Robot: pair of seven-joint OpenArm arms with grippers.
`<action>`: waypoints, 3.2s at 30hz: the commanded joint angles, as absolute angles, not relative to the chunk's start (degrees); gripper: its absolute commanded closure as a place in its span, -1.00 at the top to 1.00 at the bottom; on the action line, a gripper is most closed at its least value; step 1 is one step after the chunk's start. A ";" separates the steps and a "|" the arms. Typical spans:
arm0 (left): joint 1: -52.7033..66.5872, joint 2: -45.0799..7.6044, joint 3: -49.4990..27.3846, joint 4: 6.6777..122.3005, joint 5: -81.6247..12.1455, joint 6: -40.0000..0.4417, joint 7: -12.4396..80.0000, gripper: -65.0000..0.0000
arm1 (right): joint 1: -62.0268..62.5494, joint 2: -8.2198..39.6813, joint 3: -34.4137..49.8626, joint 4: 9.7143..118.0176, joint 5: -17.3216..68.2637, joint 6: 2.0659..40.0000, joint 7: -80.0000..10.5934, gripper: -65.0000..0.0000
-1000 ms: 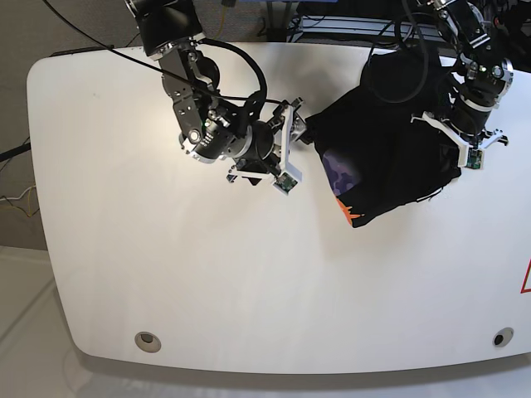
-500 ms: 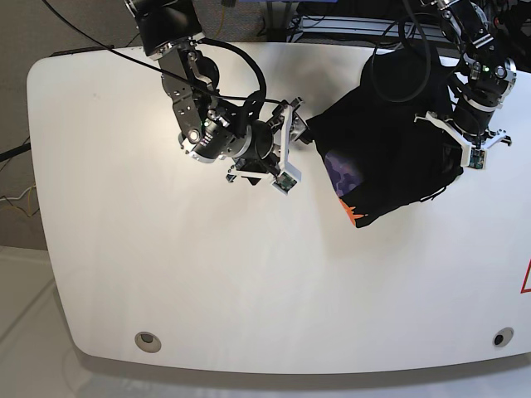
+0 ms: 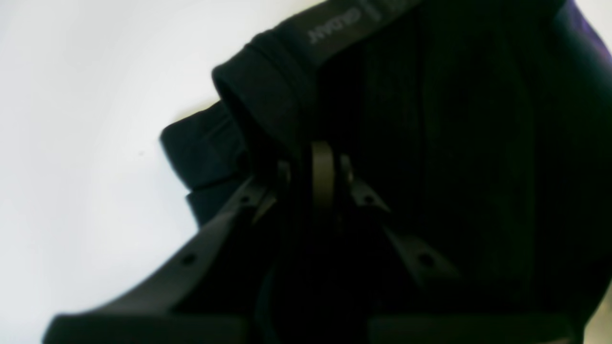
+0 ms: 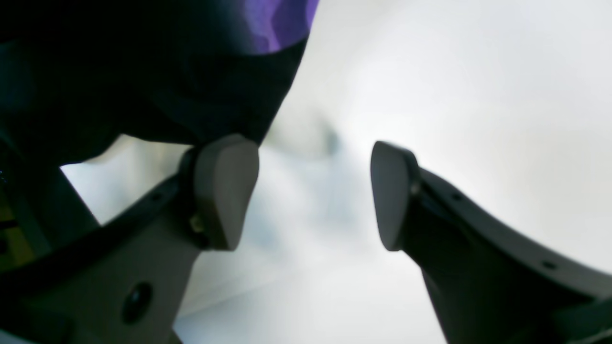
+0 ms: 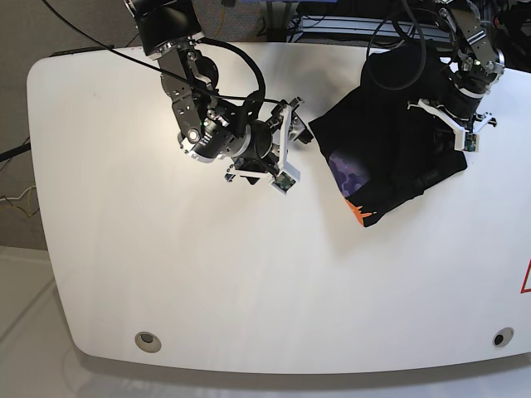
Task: Fold the T-shirt properly
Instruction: 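Pull the stack's side away from the right gripper with the left gripper, then swing the right gripper around the stack's corner, gripping the printed end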
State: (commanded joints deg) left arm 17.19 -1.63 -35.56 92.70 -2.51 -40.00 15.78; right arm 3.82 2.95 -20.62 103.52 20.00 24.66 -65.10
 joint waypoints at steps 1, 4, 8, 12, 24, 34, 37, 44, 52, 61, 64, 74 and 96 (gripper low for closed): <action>17.19 -1.54 -35.56 92.44 -1.89 -40.00 15.08 -0.76 | 3.82 2.95 -20.62 103.52 20.00 24.66 -65.10 0.17; 17.27 -0.84 -35.56 92.26 -0.40 -40.00 12.88 -0.52 | 3.82 2.95 -20.62 103.52 20.00 24.66 -65.10 0.17; 17.19 1.01 -37.14 93.32 2.95 -40.00 9.10 -0.05 | 3.82 2.95 -20.62 103.52 20.00 24.66 -65.10 0.17; 16.92 3.03 -38.55 93.67 6.55 -40.00 6.20 0.23 | 3.91 2.95 -20.62 103.52 20.00 24.66 -65.10 0.17; 16.84 3.38 -38.64 94.02 8.66 -40.00 2.51 0.25 | 4.00 2.95 -20.62 103.52 20.00 24.66 -65.10 0.17; 15.25 3.38 -42.68 101.05 8.66 -40.00 2.77 0.26 | 4.00 2.95 -20.62 103.52 20.00 24.66 -65.10 0.17; 15.16 3.38 -42.95 102.99 8.66 -40.00 2.77 0.26 | 4.00 2.95 -20.62 103.52 20.00 24.66 -65.10 0.17; 14.64 3.47 -43.03 107.03 8.66 -40.00 2.95 0.26 | 4.18 2.68 -20.62 103.52 20.00 24.66 -65.01 0.17; 15.87 7.43 -43.03 107.91 8.66 -40.00 3.91 0.26 | 6.29 1.36 -20.70 103.52 20.18 24.66 -65.01 0.16; 19.74 9.00 -42.95 108.00 8.66 -40.00 4.88 -0.51 | 9.71 -2.15 -20.97 103.43 20.18 24.92 -65.01 -0.62; 21.23 9.00 -42.77 108.00 8.66 -40.00 5.14 -1.00 | 10.86 -3.38 -20.97 102.81 20.18 24.84 -65.01 -1.00; 22.46 9.00 -45.41 108.00 8.48 -40.00 13.32 -1.00 | 14.29 -7.87 -20.97 95.78 20.18 24.84 -64.92 -1.00; 22.20 9.00 -44.00 107.91 8.40 -40.00 33.98 -1.00 | 21.93 -9.00 -27.82 80.13 20.44 24.66 -55.52 -1.00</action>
State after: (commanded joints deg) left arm 22.20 9.00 -44.00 107.91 8.40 -40.00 33.98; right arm 21.93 -9.00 -27.82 80.13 20.44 24.66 -55.52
